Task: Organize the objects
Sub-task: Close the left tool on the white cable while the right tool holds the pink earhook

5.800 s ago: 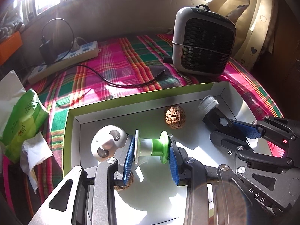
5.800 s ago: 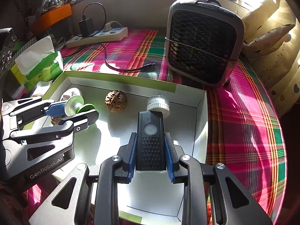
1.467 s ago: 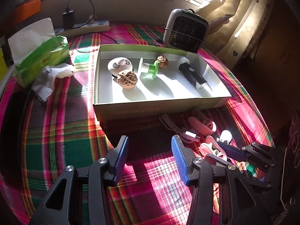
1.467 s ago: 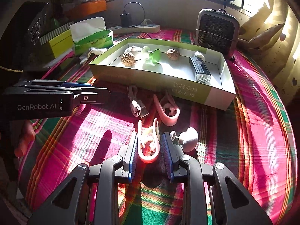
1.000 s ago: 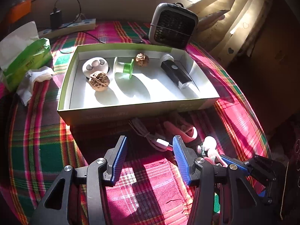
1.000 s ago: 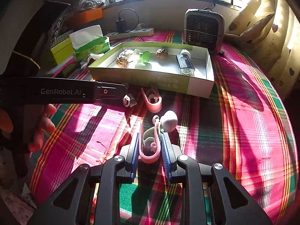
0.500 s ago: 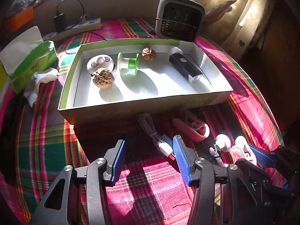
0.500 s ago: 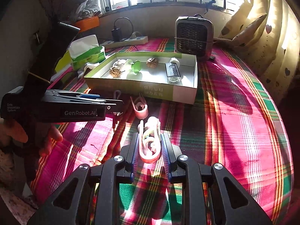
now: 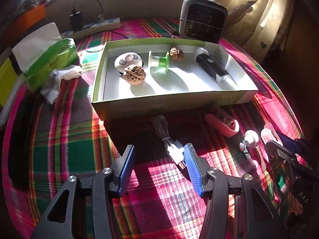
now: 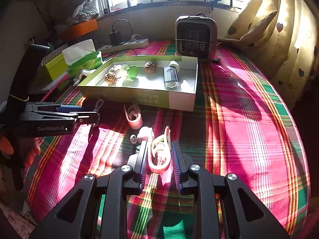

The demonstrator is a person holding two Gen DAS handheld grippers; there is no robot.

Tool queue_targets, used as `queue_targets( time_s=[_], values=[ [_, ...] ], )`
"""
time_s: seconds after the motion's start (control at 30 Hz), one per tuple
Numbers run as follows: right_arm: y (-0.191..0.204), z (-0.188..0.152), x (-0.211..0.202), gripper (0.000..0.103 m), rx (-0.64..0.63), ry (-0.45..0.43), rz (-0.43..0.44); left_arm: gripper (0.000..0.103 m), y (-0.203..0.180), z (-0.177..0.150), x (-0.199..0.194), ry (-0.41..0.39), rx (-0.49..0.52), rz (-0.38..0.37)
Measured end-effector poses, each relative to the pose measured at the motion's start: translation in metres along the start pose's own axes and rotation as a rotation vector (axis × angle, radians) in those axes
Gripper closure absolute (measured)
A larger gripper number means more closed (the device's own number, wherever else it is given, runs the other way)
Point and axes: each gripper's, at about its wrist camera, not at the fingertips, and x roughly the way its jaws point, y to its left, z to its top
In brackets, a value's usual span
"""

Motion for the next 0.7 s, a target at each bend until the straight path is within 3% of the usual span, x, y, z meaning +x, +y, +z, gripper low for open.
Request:
queue_targets(
  time_s=[0.2,0.53,0.7],
  values=[
    [-0.011,0.001,0.007,0.079,0.026,0.017,-0.029,0.054,0.005,-0.004,-0.004,-0.001,-0.003,0.026],
    [-0.02,0.005,0.019,0.079,0.039,0.051,-0.067,0.054,0.0,0.001,0.002,-0.025,-0.004,-0.018],
    [-0.02,0.008,0.024,0.079,0.032,0.069,-0.084,0.055,-0.007,0.002,0.005,-0.033,0.029,0.012]
  ],
)
